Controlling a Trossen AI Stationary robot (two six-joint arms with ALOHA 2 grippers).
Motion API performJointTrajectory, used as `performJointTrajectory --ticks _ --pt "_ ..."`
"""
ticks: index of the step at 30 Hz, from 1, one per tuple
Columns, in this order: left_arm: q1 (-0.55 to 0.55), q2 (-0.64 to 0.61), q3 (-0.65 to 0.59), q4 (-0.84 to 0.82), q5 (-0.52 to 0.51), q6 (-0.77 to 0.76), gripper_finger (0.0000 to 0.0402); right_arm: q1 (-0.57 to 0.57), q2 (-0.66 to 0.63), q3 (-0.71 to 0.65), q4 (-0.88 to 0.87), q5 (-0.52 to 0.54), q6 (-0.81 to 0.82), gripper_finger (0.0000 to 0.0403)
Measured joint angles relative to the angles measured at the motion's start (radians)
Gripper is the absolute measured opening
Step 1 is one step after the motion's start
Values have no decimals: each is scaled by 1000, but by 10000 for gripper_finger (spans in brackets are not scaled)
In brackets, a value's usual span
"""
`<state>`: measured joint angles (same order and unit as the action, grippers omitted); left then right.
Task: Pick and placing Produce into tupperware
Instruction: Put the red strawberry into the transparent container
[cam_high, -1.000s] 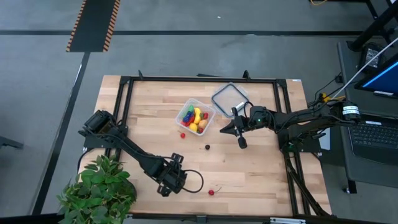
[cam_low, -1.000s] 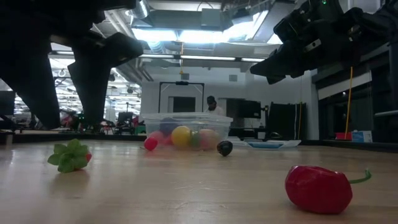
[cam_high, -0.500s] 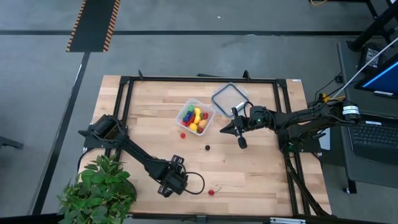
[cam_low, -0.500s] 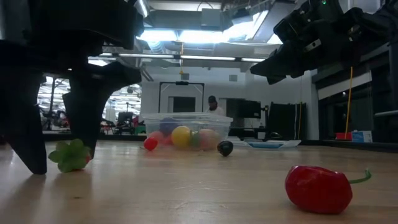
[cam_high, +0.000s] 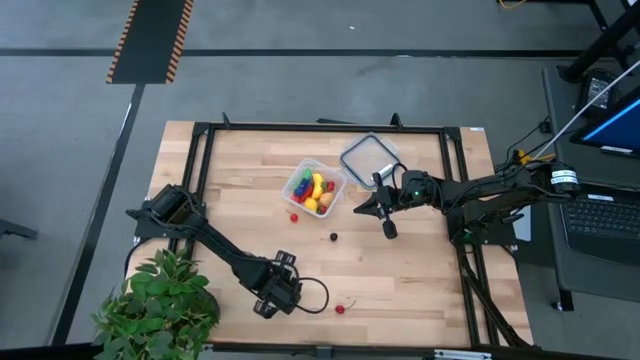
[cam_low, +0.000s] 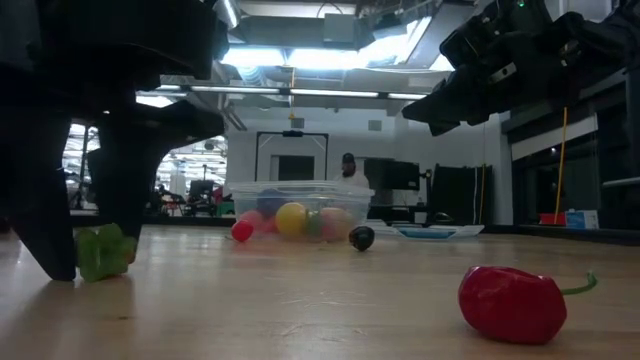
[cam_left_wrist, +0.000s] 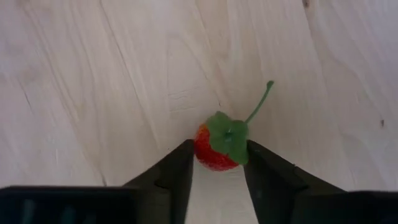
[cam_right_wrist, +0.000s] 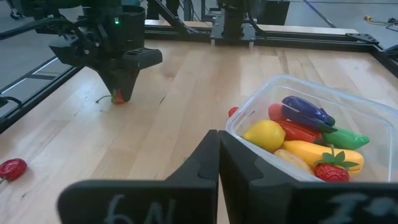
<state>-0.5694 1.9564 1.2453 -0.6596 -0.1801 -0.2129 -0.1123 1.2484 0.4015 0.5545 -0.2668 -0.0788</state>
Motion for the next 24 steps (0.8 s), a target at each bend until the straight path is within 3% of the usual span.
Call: performJointTrajectory --ticks 5,18,24 --pt "4 1 -1 1 3 -38 72 0 0 0 0 0 0 15" --pt "7 -5 -3 1 -9 -63 70 0 0 0 -2 0 0 6" --pt "19 -66 -5 -2 -155 -102 70 0 0 0 -6 0 0 17"
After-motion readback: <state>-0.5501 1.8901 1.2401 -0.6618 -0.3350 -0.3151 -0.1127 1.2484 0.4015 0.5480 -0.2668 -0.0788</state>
